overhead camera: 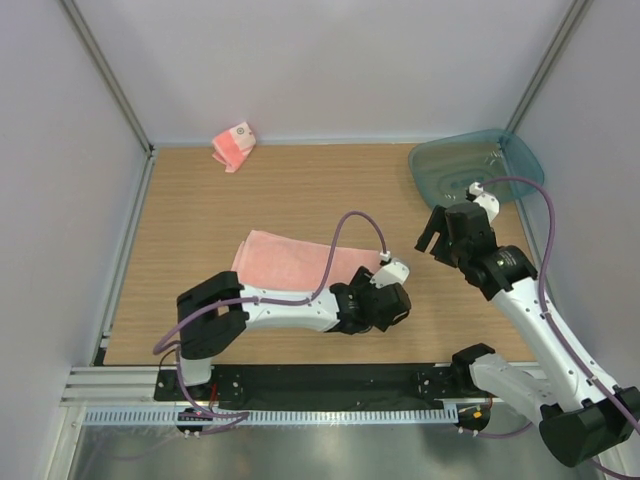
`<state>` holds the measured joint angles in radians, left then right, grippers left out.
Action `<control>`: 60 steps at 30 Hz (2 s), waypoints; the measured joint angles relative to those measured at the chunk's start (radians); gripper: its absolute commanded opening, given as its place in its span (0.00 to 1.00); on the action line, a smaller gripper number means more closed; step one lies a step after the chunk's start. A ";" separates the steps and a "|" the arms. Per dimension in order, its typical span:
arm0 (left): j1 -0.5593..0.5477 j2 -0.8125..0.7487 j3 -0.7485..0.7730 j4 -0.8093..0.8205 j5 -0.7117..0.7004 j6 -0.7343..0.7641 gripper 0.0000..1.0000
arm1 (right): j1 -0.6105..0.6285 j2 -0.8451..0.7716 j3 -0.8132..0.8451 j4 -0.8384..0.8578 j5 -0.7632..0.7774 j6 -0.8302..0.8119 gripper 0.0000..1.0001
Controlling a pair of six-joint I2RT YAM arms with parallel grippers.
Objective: Roll the towels
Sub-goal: Roll the towel
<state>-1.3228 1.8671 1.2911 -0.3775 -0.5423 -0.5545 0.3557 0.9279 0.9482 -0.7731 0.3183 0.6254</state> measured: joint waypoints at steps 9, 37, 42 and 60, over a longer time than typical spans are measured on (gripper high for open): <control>-0.032 0.060 0.001 -0.035 -0.022 -0.055 0.71 | -0.006 0.019 0.000 0.000 -0.001 -0.001 0.83; -0.021 0.065 -0.127 0.129 -0.103 -0.146 0.07 | -0.011 0.031 -0.091 0.045 -0.117 0.000 0.83; 0.000 -0.002 -0.205 0.174 -0.058 -0.175 0.00 | -0.011 0.031 -0.121 0.070 -0.188 0.002 0.84; 0.015 -0.176 -0.336 0.179 -0.007 -0.259 0.00 | -0.011 0.323 -0.404 0.608 -0.631 0.157 0.83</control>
<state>-1.3075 1.6909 0.9546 -0.1982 -0.5495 -0.8135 0.3450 1.2510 0.5438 -0.1650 -0.3130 0.7826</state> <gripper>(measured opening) 0.157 0.842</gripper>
